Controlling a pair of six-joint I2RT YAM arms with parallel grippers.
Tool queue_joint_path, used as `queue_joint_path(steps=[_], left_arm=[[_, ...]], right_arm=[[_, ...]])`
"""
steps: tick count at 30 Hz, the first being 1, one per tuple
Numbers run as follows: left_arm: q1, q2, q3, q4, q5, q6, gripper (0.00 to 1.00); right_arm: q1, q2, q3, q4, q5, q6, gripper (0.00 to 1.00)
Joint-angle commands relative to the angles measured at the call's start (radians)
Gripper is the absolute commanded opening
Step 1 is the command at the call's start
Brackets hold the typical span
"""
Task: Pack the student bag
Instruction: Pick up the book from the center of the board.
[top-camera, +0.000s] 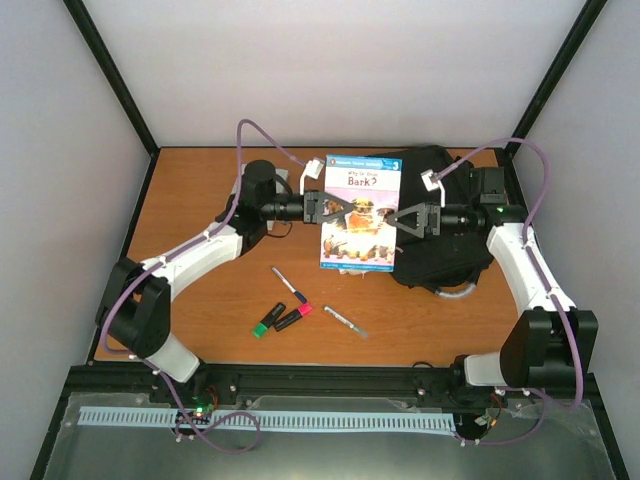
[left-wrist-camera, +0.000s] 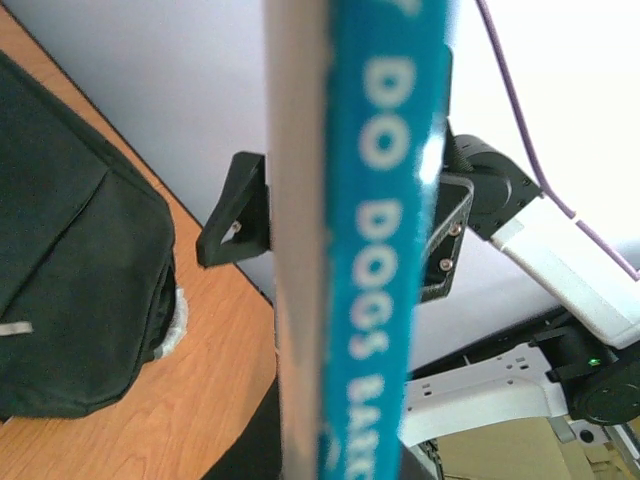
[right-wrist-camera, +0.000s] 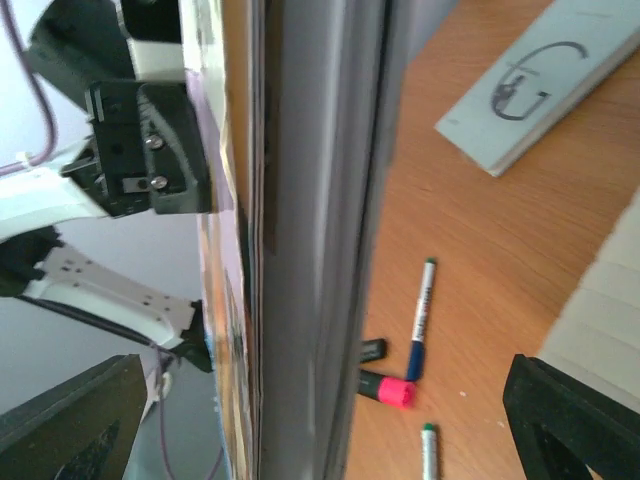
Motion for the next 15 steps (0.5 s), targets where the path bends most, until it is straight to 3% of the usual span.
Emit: queue_joint_path(steps=[1,6,9,11,15], left_arm=[[-0.019,0.036,0.108,0.115,0.056,-0.058,0.01],[-0.032,0.086,0.163,0.076,0.048,-0.040,0.01],[-0.032,0.118,0.222,-0.111,-0.024,0.062,0.01],[-0.030,0.134,0.251,-0.214,-0.123,0.121,0.01],[-0.023,0.125,0.240,-0.217,-0.189,0.130,0.01]], right_arm=[[0.020,0.002,0.004,0.063,-0.138,0.028,1.00],[0.036,0.022,0.054,-0.058,-0.276,-0.072,1.00],[0.032,0.018,0.091,-0.171,-0.383,-0.178,0.96],[0.023,-0.008,0.088,-0.156,-0.408,-0.158,0.92],[0.005,-0.031,0.070,-0.093,-0.347,-0.066,0.85]])
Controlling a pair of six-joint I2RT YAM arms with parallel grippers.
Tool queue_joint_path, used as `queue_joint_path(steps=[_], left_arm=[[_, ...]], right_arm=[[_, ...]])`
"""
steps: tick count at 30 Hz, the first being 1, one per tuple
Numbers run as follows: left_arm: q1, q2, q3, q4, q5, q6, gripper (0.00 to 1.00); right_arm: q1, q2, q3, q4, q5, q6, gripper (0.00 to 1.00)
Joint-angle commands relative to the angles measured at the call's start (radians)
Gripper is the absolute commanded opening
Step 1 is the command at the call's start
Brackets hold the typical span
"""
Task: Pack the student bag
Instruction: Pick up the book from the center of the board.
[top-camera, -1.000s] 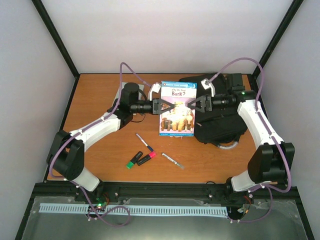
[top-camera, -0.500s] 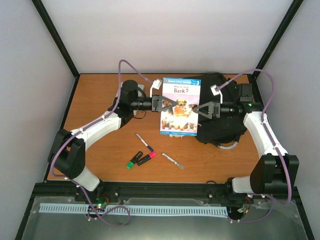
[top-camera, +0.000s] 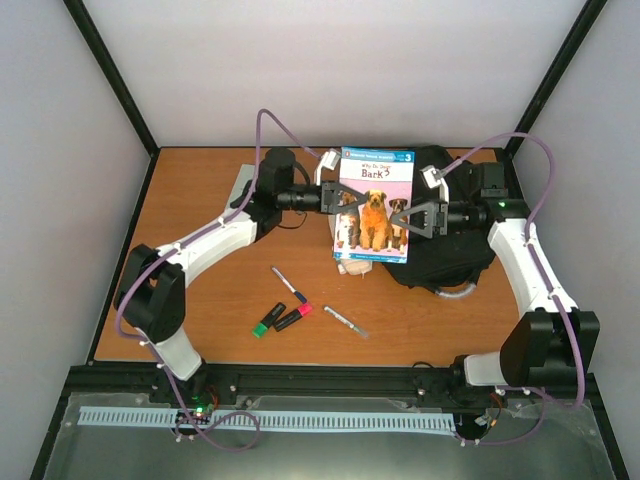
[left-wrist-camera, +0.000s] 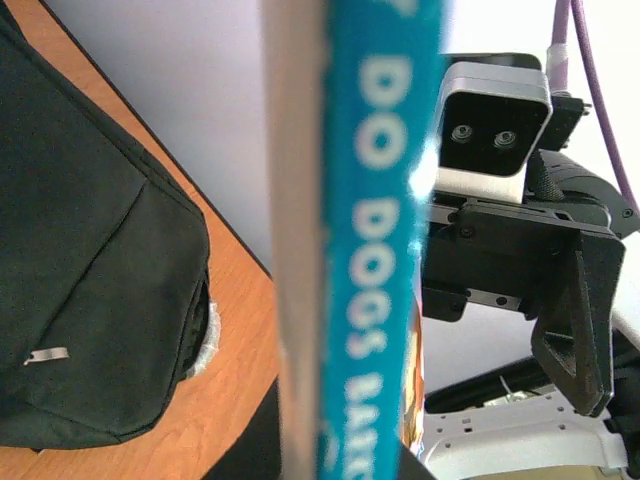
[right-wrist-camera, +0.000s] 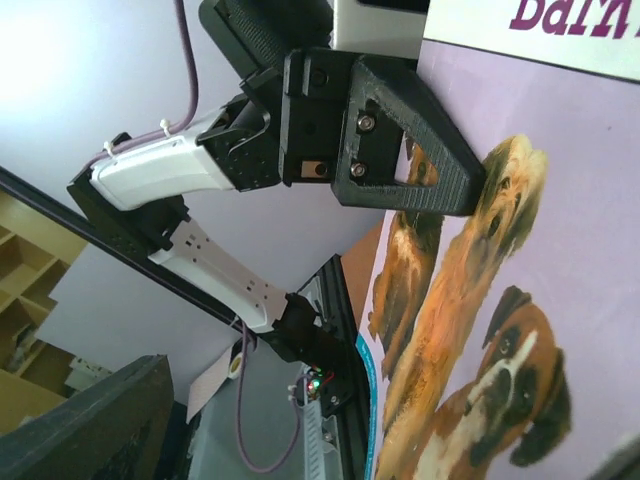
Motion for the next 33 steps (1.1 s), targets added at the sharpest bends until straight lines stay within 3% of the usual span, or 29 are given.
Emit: queue_joint_path(steps=[1,5,8,11,14,17,21,24,25,29,31,33], left_arm=[[0.004,-0.009,0.038,-0.074,-0.129,0.075,0.01],[0.005,-0.016,0.034,-0.077,-0.136,0.085,0.01],[0.005,-0.034,0.021,-0.092,-0.164,0.110,0.01],[0.004,-0.049,0.011,-0.102,-0.174,0.128,0.01],[0.003,-0.047,0.009,-0.098,-0.165,0.125,0.01],[-0.001,-0.040,0.012,-0.092,-0.161,0.123,0.01],[-0.010,-0.039,0.013,-0.081,-0.152,0.122,0.01],[-0.024,-0.038,0.016,-0.091,-0.146,0.136,0.03],[-0.027,-0.037,0.018,-0.104,-0.147,0.147,0.05],[-0.028,-0.044,0.030,-0.215,-0.209,0.203,0.45],[-0.029,-0.052,0.030,-0.285,-0.263,0.247,0.55],[-0.034,-0.047,0.050,-0.367,-0.313,0.300,0.57]], right_arm=[[-0.017,-0.041,-0.007,0.038,-0.111,0.055,0.83],[-0.038,-0.043,-0.054,0.141,-0.039,0.177,0.79],[-0.061,-0.044,-0.069,0.193,0.001,0.235,0.70],[-0.082,-0.044,-0.074,0.219,0.012,0.262,0.57],[-0.085,-0.050,-0.083,0.234,0.016,0.267,0.35],[-0.086,-0.059,-0.093,0.249,0.038,0.275,0.28],[-0.086,-0.076,-0.104,0.270,0.100,0.293,0.06],[-0.092,-0.084,-0.107,0.280,0.141,0.297,0.03],[-0.098,-0.086,-0.105,0.277,0.153,0.290,0.03],[-0.148,-0.086,-0.038,0.173,0.252,0.184,0.03],[-0.188,-0.080,0.013,0.092,0.302,0.102,0.03],[-0.230,-0.074,0.065,0.004,0.373,0.015,0.03]])
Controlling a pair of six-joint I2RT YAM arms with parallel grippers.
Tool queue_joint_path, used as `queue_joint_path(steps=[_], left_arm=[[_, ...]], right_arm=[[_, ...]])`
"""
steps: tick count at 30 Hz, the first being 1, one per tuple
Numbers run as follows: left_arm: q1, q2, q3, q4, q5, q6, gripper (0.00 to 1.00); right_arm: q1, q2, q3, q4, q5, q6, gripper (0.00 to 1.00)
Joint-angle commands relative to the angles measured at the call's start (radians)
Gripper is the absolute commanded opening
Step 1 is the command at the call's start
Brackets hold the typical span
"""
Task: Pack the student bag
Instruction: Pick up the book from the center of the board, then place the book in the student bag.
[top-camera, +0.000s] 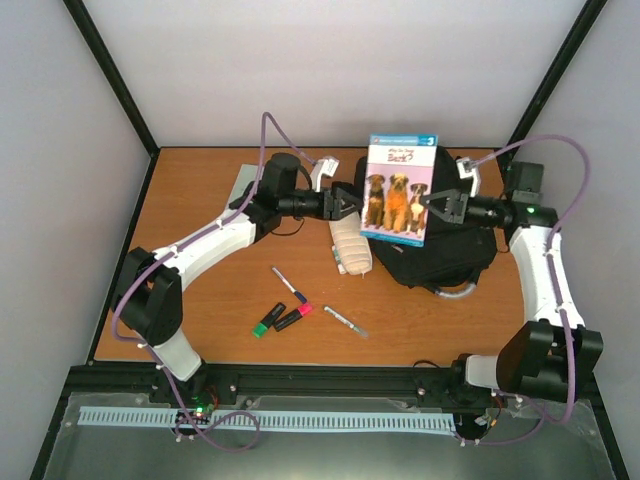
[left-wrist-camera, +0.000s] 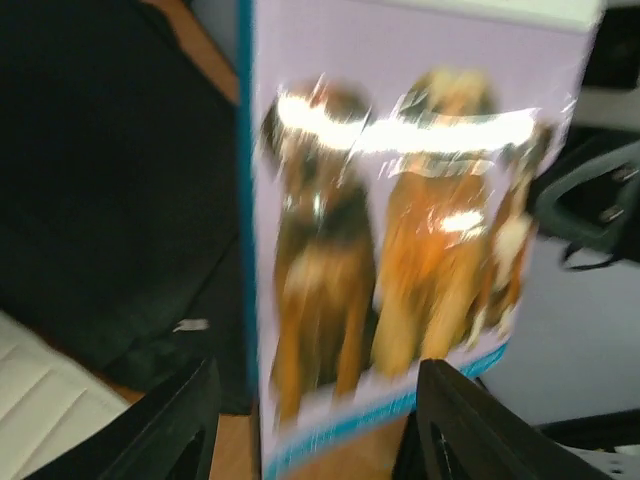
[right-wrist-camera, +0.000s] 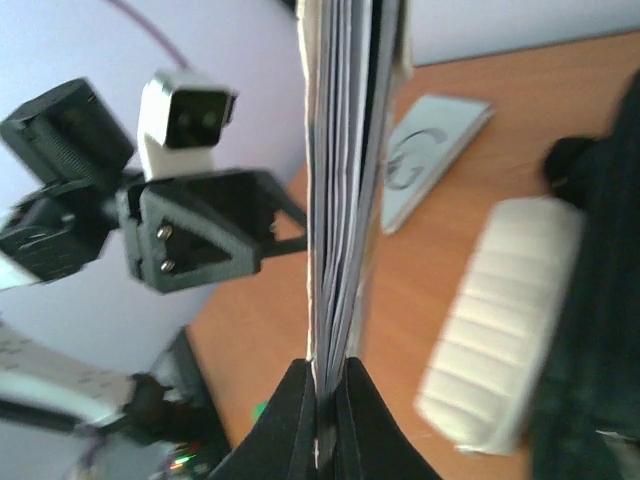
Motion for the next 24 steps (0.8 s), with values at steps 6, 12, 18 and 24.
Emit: queue_joint_path(steps=[6,12,18,24], left_arm=[[-0.107,0.046,0.168,-0.409,-0.284,0.337,0.60],[-0.264,0.167,0.306,-0.495,-0.420,0.505,0.58],[-0.396,0.327,0.508,-0.603,-0.473,0.620,0.57],[-0.457,0.515,0.719,-0.667,-0.561,0.630,0.57]], right_arm=[[-0.231,-0.022,0.172,-0.345,0.255,-0.433,0.03],[-0.399,-0.007,0.258,-0.486,0.410,-0.574,0.03],[-0.572,-0.001,0.309,-0.627,0.509,-0.747,0.03],[-0.664,-0.046,0.280,-0.665,0.558,-0.835,0.03]])
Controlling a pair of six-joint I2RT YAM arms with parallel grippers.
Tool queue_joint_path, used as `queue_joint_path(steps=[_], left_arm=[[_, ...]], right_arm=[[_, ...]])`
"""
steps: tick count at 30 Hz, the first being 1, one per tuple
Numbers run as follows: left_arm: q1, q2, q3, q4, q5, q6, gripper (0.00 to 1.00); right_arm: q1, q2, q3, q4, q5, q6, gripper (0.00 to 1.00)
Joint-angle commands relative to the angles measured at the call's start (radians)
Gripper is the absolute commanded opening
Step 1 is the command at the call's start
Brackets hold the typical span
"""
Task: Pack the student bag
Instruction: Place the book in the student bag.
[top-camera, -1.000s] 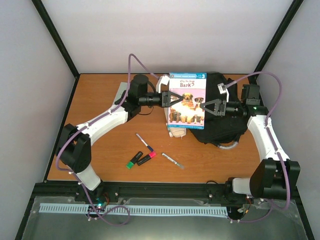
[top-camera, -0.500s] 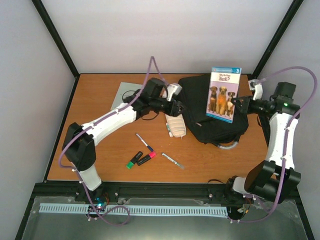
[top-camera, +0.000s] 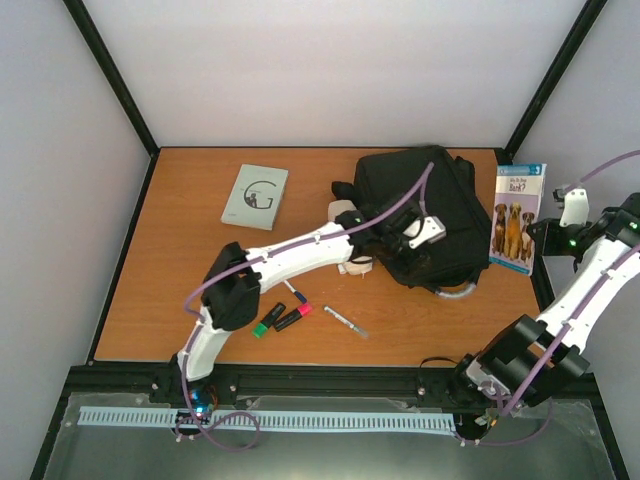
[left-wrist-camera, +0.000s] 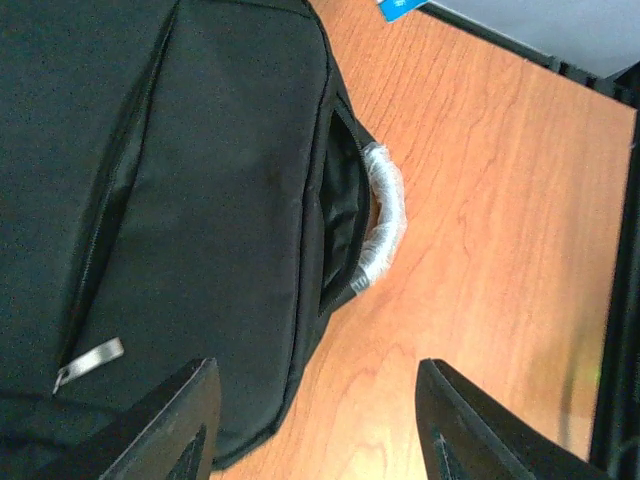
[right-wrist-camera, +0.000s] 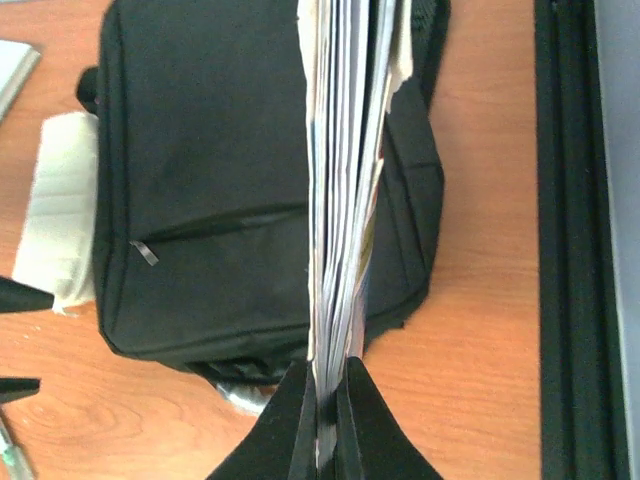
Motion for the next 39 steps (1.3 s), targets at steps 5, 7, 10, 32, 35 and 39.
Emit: queue_joint_path(steps=[5,7,10,32,35,39], left_arm=[[-0.058,0.216,0.297,-0.131,-0.099,0.068,0.59],[-0.069,0.267,0.338,-0.150,-0.109,0.078,0.61],[-0.075,0.321,0.387,-0.165,-0.126,0.086,0.59],[-0.078,0.429,0.451,-0.082,-0.379,0.139,0.19],[-0.078,0.389,0.448,-0.078,-0.423,0.162,0.05],[-0.077,0.317,0.407,-0.046,-0.473,0.195,0.01]], right_arm=[[-0.035,-0.111,-0.050,0.004,0.118,-0.087,0.03],[-0.036,-0.104,-0.046,-0.002,0.131,-0.074,0.03],[-0.036,-0.096,-0.040,-0.019,0.128,-0.077,0.03],[-0.038,-0.046,0.011,-0.092,0.134,-0.055,0.03],[-0.037,-0.032,0.014,-0.108,0.152,-0.073,0.03],[-0.038,0.008,0.062,-0.182,0.149,-0.099,0.03]])
